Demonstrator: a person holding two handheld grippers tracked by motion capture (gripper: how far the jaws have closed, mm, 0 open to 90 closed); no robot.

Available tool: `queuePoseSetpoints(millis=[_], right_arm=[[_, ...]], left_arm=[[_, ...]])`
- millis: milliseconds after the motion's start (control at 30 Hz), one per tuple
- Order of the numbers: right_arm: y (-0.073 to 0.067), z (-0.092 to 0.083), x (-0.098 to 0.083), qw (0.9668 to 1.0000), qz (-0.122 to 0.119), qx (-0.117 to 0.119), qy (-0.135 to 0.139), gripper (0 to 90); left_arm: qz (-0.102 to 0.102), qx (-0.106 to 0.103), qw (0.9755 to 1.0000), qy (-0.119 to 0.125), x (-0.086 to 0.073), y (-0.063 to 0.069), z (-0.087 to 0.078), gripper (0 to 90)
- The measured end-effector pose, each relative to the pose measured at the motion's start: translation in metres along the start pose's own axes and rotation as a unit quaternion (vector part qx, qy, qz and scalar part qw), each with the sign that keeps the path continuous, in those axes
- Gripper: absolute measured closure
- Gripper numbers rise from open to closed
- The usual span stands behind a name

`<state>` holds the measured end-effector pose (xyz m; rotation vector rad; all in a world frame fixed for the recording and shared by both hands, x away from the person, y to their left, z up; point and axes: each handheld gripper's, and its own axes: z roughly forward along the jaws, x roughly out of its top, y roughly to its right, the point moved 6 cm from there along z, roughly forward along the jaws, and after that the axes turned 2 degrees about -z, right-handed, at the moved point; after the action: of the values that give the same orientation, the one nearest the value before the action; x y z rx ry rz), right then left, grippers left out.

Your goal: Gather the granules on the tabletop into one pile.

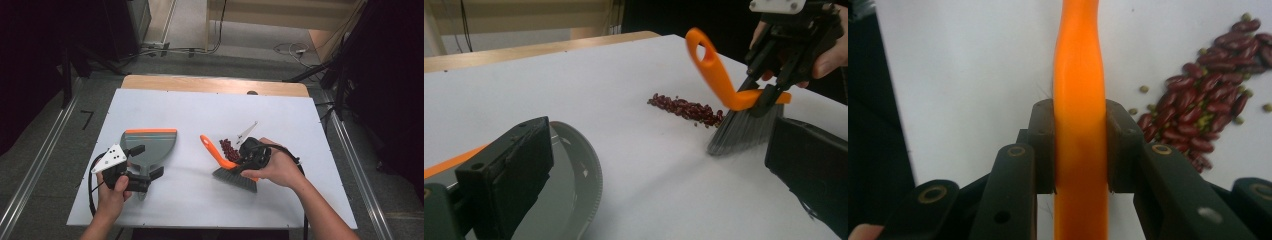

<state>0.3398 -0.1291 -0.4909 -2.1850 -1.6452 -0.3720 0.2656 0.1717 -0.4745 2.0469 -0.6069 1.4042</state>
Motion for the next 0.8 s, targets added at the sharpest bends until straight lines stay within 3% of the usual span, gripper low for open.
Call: queuePoseSetpoints(millis=[300, 800], right_arm=[[0.03, 0.004, 0.008, 0.9999, -0.011, 0.002, 0.011, 68.6], [0.064, 0.001, 0.017, 0.9993, 0.02, -0.017, 0.027, 68.6]], left_arm=[[-0.001, -0.001, 1.0, -0.001, 0.0, -0.001, -0.001, 0.0], [0.0, 0.0, 1.0, -0.002, -0.001, -0.001, 0.0, 0.0]])
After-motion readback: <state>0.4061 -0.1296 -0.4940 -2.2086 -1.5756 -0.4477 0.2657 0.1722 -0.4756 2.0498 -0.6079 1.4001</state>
